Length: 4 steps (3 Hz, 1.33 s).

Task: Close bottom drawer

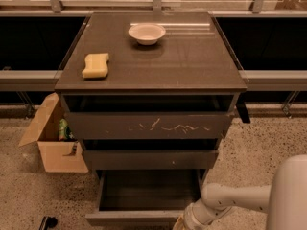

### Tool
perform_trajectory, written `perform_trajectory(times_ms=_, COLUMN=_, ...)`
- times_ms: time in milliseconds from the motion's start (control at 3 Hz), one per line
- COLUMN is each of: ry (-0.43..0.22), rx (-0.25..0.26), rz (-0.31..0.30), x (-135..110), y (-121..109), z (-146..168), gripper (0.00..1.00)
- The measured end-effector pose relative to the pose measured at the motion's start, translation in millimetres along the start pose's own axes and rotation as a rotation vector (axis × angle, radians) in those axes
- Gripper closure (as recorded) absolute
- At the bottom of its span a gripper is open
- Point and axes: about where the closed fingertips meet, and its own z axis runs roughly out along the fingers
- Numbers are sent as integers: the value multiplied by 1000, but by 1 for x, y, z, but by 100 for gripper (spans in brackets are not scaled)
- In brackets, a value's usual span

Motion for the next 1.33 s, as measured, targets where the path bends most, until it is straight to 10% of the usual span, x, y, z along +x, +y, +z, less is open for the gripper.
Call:
perform_trajectory(times_ms=667, ry=0, rx=-32, rz=74, x=47, y=-34, z=75, gripper=97)
perform_trajectory(times_ms=1333, ry=13, rx=46, rz=120, x=68, y=-72, z=88, gripper=43)
